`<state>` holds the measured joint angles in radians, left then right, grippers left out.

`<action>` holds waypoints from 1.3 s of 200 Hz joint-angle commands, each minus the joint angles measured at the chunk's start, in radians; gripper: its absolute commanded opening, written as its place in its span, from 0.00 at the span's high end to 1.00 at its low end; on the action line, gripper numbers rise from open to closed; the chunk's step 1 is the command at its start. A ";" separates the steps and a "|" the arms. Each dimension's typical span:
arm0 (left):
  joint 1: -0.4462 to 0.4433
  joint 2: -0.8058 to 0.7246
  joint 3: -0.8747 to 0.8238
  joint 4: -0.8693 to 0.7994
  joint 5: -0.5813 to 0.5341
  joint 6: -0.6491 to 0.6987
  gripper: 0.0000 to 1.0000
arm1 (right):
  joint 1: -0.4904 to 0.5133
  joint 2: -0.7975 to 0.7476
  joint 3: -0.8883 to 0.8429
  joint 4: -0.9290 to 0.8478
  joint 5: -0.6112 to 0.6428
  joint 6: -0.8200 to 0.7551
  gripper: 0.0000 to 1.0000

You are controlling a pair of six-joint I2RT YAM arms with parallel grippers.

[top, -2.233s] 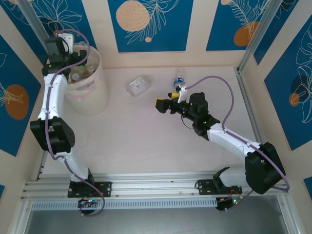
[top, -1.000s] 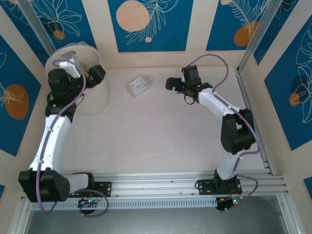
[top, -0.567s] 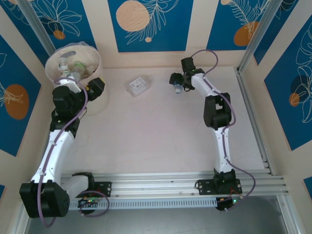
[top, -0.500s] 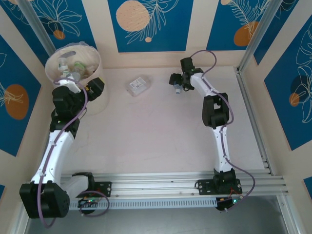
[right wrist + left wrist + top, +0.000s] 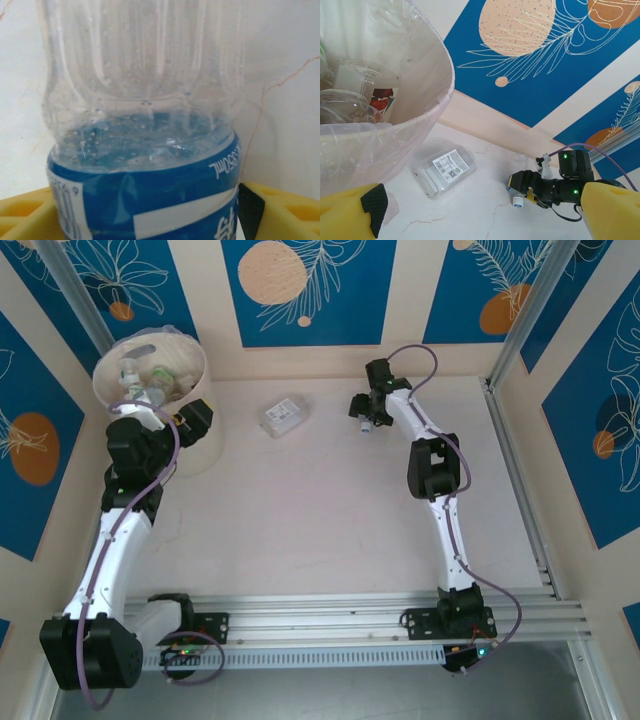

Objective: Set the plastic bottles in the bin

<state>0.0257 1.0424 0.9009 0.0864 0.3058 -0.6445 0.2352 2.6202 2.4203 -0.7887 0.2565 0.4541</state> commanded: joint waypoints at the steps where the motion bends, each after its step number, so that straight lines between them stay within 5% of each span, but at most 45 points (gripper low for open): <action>1: -0.001 -0.013 -0.005 -0.007 -0.002 0.030 0.00 | -0.002 0.017 0.025 -0.040 0.006 0.009 0.27; 78: -0.002 -0.010 0.000 -0.024 0.011 0.050 0.00 | -0.002 -0.187 -0.248 0.180 -0.082 -0.037 0.53; 155: -0.015 0.046 0.001 0.105 0.233 0.047 0.00 | 0.003 -0.652 -0.898 0.609 -0.228 -0.023 1.00; 260: -0.265 0.177 0.088 0.141 0.281 0.086 0.00 | 0.066 -1.127 -1.437 0.917 -0.618 -0.050 1.00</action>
<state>-0.1909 1.1759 0.9478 0.1658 0.5579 -0.5503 0.2703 1.5517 1.0367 0.0067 -0.2218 0.3988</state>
